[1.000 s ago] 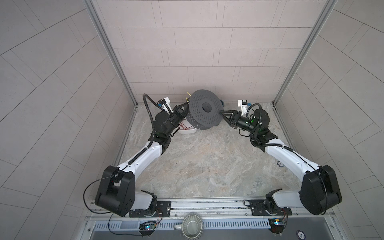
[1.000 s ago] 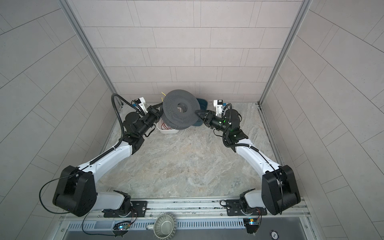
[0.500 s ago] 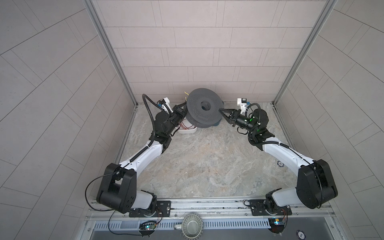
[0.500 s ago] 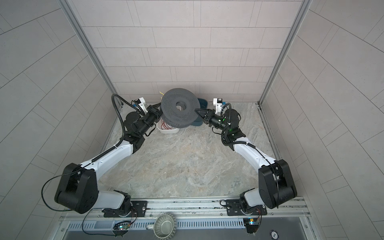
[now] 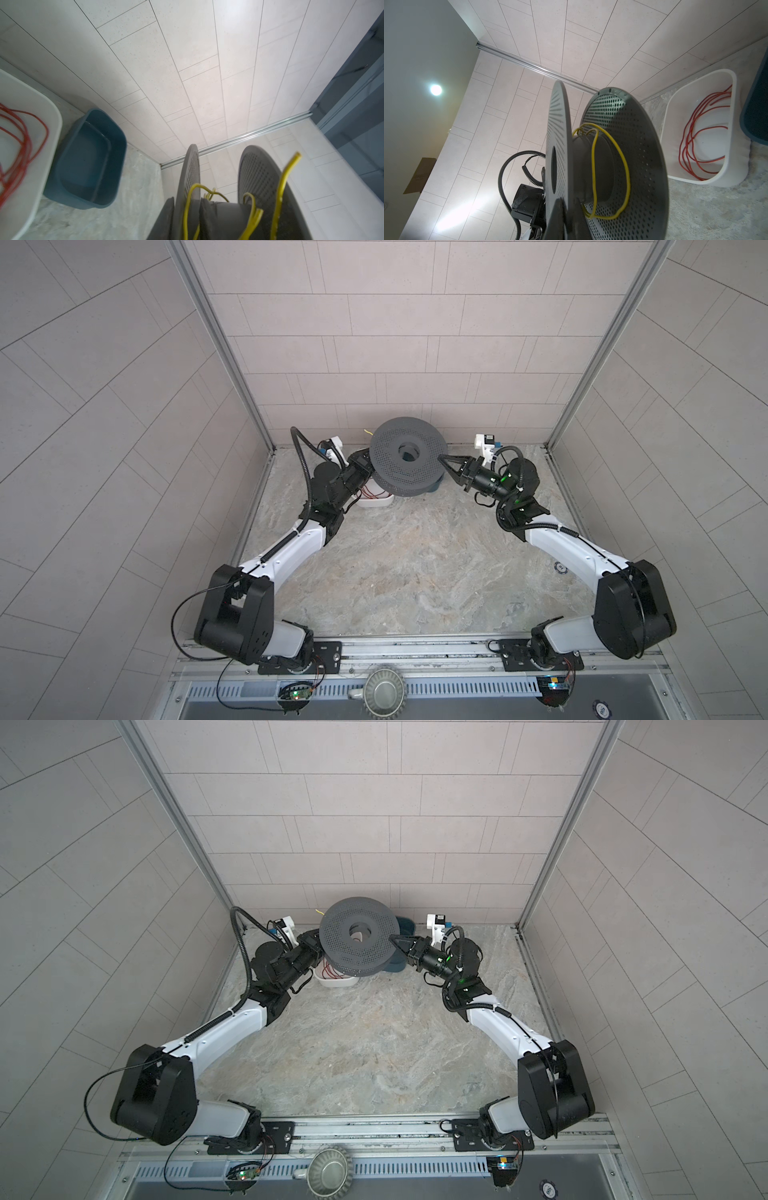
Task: Wrap the cables
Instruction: 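Lower the spool flat onto the floor with both grippers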
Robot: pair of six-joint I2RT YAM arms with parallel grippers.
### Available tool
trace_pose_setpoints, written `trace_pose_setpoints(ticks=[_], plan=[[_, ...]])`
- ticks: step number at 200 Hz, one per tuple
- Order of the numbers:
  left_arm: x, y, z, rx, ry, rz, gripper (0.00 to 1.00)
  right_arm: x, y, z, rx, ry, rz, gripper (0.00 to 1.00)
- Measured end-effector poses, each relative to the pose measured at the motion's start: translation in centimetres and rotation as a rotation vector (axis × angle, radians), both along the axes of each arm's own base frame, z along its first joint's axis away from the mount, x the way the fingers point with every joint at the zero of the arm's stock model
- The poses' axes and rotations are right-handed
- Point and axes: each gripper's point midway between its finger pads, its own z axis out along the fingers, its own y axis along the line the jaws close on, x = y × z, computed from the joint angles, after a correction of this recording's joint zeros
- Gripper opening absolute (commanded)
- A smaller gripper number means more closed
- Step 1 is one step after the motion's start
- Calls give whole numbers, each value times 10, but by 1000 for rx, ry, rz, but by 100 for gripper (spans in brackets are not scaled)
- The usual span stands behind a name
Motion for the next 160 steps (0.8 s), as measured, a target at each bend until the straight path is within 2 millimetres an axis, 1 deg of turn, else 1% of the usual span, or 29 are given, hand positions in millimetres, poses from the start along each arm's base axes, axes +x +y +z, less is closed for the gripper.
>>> trace_pose_setpoints(ticks=[7,14,29,50,63,87,96,126,160], plan=[[0,-1,-4,13,11,-2,55,-1,-1,0,-1,0,-2,0],[-1,-1,-8,31,23,-1,60,-1,-3,0,-2,1,-8,0],[-1,2,-15,56,48,6,66,0,-9,-2,-2,1,-27,0],[-4,4,-20,81,70,10,67,5,-22,-9,5,17,-76,0],[-6,5,-18,88,64,11,67,10,-32,-19,0,38,-112,0],[-13,6,-11,105,53,8,67,16,-46,-54,-26,137,-168,0],[-15,7,-9,111,46,8,67,16,-48,-62,-34,162,-173,0],[-19,9,-4,121,33,10,67,15,-52,-76,-47,198,-183,0],[-19,11,-8,135,43,11,67,4,-57,-92,-54,229,-188,0]])
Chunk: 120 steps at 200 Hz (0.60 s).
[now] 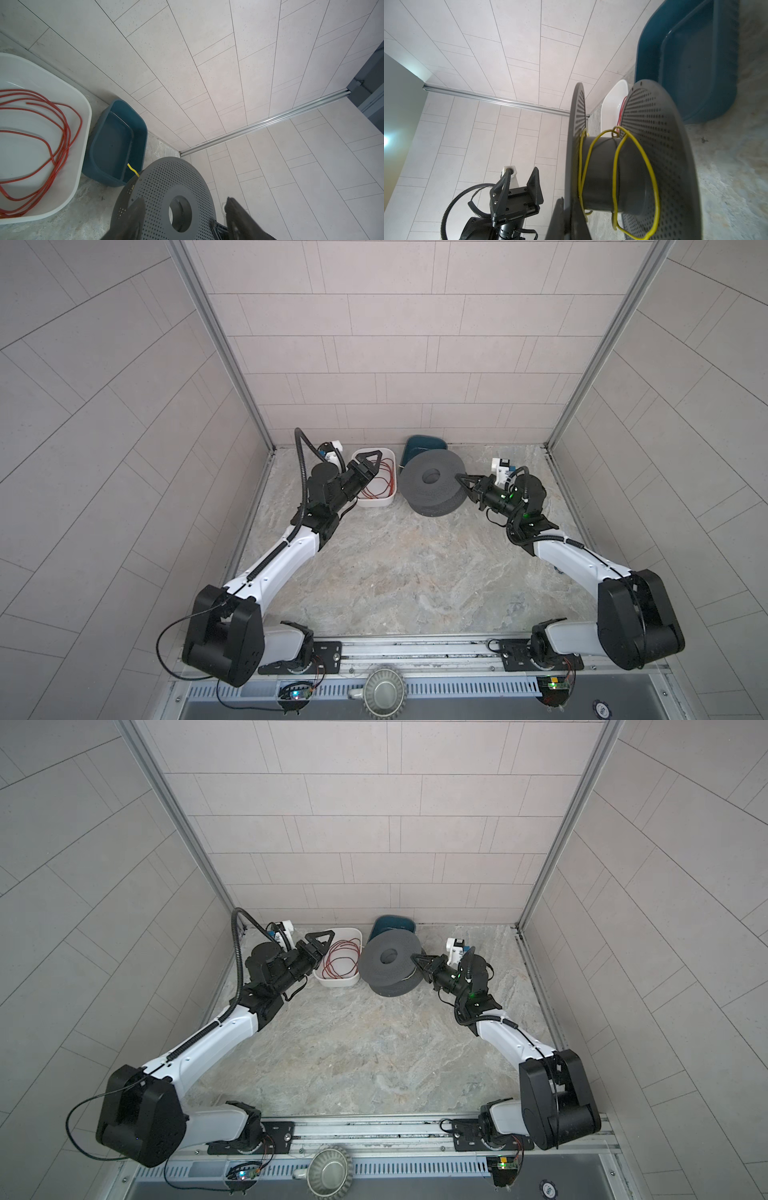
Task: Wrap the cables
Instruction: 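Lower the spool flat onto the floor with both grippers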
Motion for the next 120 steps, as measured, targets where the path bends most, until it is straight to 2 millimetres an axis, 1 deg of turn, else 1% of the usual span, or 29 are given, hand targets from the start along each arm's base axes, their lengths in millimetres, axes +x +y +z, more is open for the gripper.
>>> trace_pose_setpoints(ticks=[53,72,86,103,120], plan=[[2,10,-8,29,25,9,67,-25,-3,-20,-22,32,16,0],[-1,13,-14,53,47,8,67,-36,-4,-35,-30,56,24,0],[-2,16,-15,66,55,9,67,-43,-5,-51,-34,87,30,0],[-6,17,-15,80,58,7,67,-51,-5,-70,-39,131,36,0],[-8,18,-14,87,54,6,67,-58,-5,-83,-42,160,45,0]])
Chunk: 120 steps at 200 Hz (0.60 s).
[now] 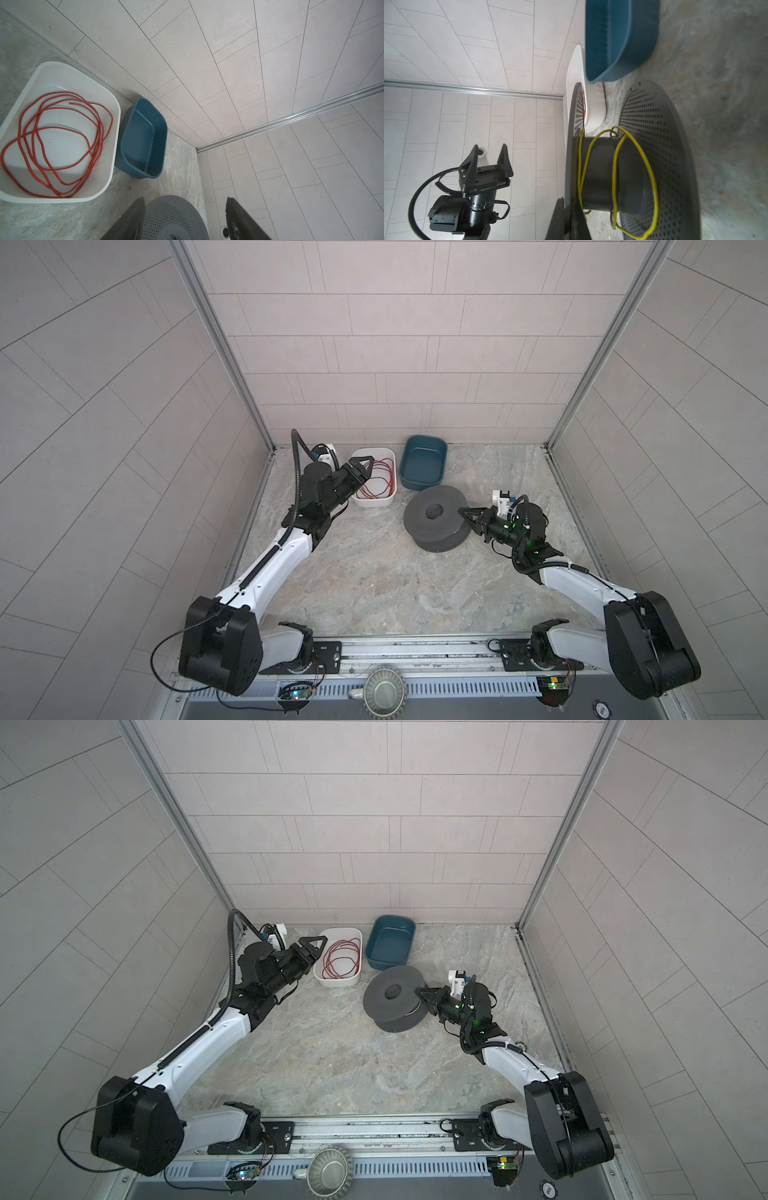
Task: Wrap the cables
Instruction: 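Lower the spool flat onto the floor with both grippers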
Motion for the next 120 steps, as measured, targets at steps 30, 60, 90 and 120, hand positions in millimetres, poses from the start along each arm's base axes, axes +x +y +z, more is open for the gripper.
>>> trace_pose_setpoints(ticks=[30,60,90,120], plan=[[-1,1,1,8,4,-2,67,-5,0,-7,4,-4,10,0],[-2,1,-2,17,13,-3,67,-5,1,-11,9,-22,17,0],[-2,1,-3,20,19,-4,67,-3,2,-32,8,10,24,0],[-2,1,-3,23,17,-5,68,1,0,-42,20,18,29,0]])
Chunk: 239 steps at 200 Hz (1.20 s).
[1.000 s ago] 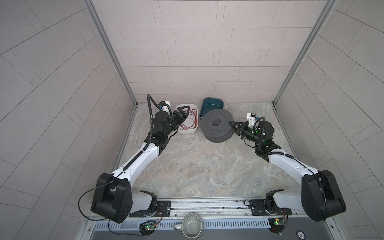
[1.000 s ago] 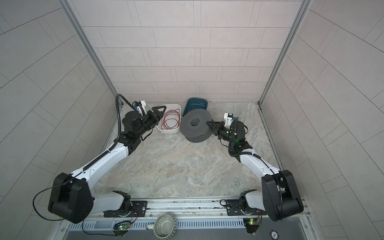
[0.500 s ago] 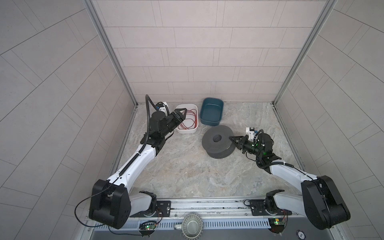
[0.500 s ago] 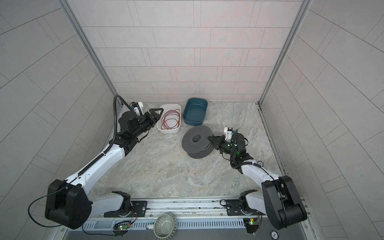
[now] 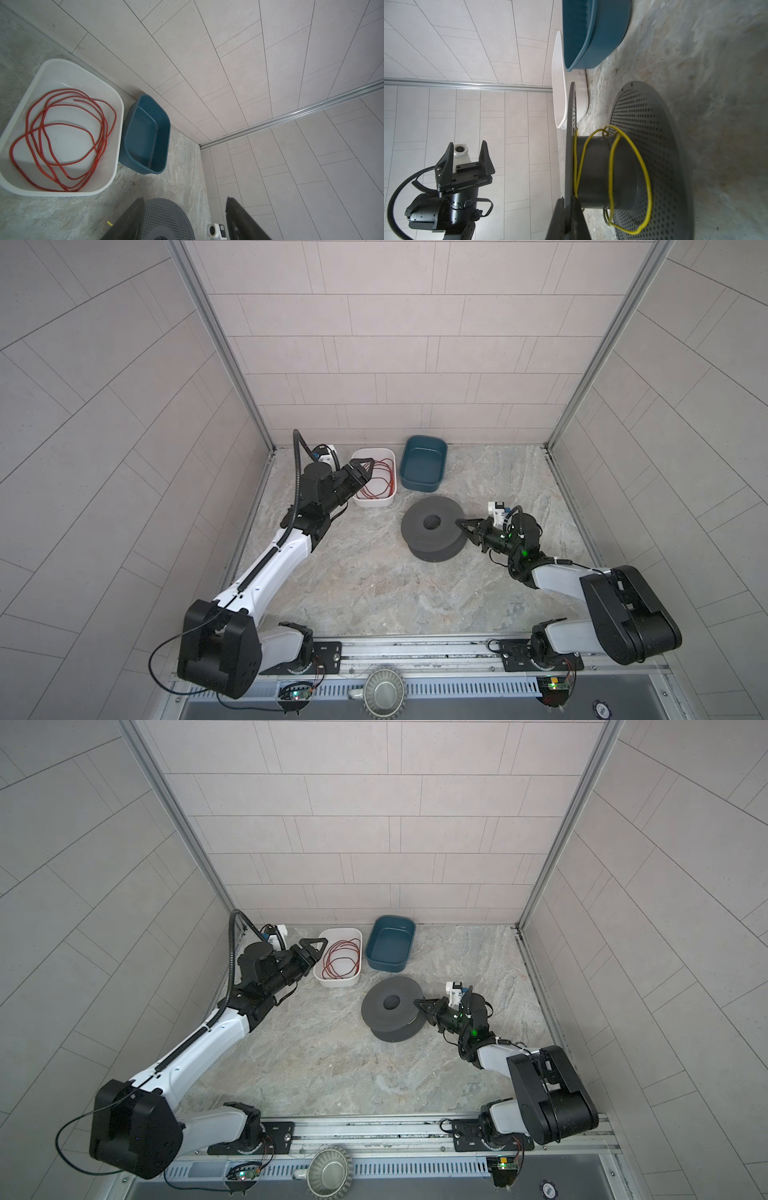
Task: Wrap the cables
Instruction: 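Lower the spool flat onto the floor with both grippers, then open both grippers and lift them away from the spool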
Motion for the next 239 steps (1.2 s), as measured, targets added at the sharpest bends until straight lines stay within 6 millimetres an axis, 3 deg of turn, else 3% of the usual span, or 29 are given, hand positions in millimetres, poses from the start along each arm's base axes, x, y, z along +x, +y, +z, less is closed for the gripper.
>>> trace_pose_setpoints(ticks=[75,123,192,239], plan=[[0,0,0,2,-2,2,67,-3,-7,-17,-75,27,15,4],[0,1,0,2,-2,4,68,-3,-9,-11,-175,9,58,9],[1,2,-1,5,-1,15,71,-12,-12,-38,-250,95,110,14],[2,7,-12,37,27,38,75,-19,-16,-57,-286,184,138,41]])
